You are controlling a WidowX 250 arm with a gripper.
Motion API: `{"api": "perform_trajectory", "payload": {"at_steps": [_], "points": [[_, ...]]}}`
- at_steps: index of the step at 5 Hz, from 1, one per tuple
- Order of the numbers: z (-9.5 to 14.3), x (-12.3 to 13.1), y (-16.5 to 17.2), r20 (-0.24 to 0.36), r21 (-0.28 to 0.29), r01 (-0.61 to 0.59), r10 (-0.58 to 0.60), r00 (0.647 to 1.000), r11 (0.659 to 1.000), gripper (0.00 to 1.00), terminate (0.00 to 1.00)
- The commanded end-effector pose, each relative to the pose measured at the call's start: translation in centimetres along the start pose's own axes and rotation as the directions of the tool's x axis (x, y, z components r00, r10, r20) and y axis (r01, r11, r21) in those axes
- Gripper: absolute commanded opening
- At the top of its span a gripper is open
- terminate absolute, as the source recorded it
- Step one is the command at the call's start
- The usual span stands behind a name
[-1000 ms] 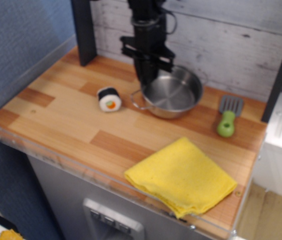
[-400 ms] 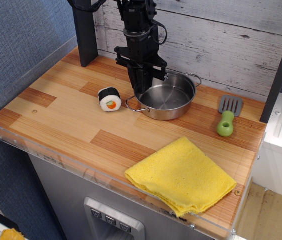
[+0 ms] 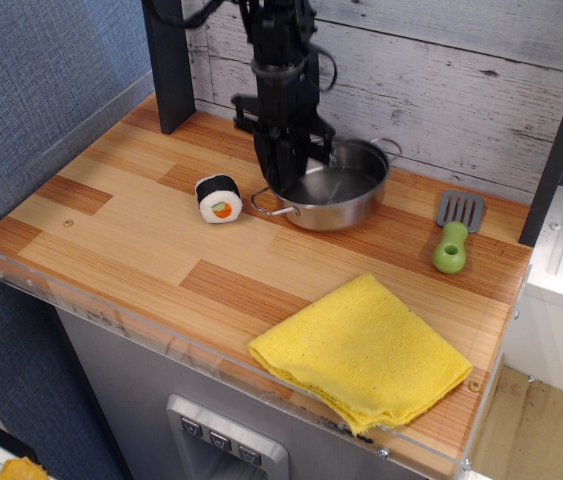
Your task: Put the pot between the sushi and green grater.
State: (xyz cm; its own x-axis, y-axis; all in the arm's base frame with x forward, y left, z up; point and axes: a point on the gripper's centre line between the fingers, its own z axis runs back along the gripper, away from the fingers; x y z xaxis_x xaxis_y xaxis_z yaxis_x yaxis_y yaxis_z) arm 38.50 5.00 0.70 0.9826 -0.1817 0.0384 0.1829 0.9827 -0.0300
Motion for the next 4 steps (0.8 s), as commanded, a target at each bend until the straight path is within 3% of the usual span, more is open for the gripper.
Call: {"api": "perform_trajectory", "payload": {"at_steps": [1,4], "points": [[4.2,-0.4,-1.1,0.08,-0.002,0.002,-0.002,0.997,1.0,1.0,0.0],[11.5,-1.9,-2.0,0.224,0.008,-0.051,0.048,0.973,0.999,1.0,0.0]]}}
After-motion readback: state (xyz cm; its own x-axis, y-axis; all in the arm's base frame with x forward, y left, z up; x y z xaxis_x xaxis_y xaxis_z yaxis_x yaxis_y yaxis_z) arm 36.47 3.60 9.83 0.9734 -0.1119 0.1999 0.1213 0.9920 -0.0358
